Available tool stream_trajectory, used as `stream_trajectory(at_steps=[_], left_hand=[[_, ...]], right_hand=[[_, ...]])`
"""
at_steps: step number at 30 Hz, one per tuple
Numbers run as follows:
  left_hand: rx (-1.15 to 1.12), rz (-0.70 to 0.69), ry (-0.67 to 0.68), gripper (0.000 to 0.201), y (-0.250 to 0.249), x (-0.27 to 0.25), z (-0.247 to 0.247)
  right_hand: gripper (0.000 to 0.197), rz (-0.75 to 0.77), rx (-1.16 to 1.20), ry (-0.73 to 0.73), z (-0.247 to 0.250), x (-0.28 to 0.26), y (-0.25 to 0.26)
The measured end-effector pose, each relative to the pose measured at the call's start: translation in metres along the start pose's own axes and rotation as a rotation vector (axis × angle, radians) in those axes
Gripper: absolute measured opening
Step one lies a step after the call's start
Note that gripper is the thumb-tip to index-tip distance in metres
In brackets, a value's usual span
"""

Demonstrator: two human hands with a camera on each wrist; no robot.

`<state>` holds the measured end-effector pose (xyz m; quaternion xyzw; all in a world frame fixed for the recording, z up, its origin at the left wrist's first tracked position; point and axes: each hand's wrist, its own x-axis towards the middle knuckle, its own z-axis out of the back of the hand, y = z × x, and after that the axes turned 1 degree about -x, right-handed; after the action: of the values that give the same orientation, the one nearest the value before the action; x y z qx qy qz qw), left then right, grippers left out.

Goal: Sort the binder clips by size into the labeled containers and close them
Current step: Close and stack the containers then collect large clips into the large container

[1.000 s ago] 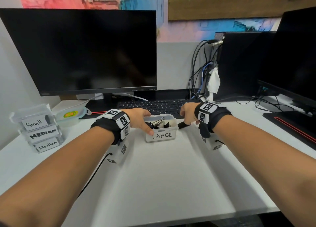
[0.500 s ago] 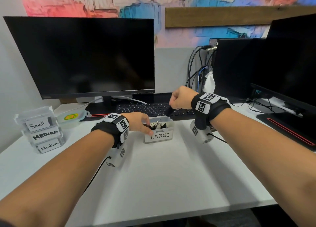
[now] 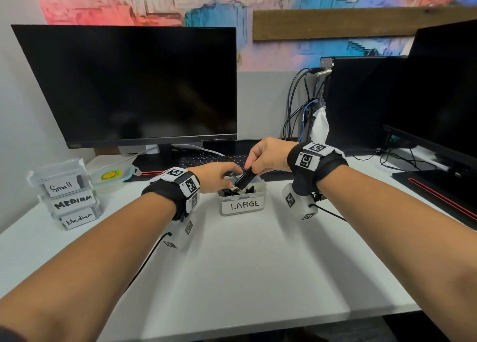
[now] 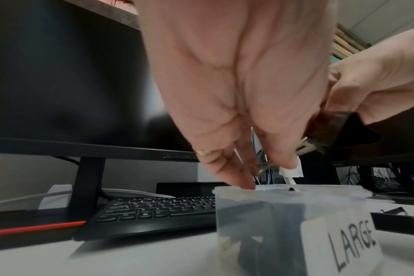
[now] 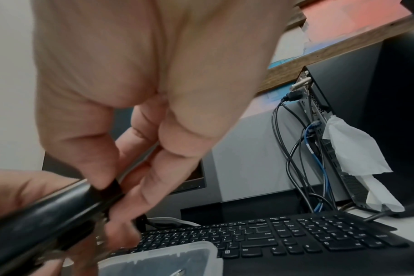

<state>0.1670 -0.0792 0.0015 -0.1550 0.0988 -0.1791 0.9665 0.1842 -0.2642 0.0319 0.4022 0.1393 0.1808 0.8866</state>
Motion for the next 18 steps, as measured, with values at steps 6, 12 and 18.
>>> stream_trajectory(at_steps=[6,12,18], left_hand=[[0.015,0.0,-0.023,0.003,0.006,0.006,-0.002],[-0.017,0.043,-0.03,0.021,0.002,0.012,-0.004],[-0.01,0.057,-0.032,0.018,-0.006,0.016,-0.01]], right_hand=[[0.024,-0.029,0.003,-0.006,-0.003,0.007,-0.007],[0.016,-0.122,-0.03,-0.016,-0.008,0.011,-0.011],[0.018,-0.154,-0.233,-0.022,-0.013,0.016,-0.014]])
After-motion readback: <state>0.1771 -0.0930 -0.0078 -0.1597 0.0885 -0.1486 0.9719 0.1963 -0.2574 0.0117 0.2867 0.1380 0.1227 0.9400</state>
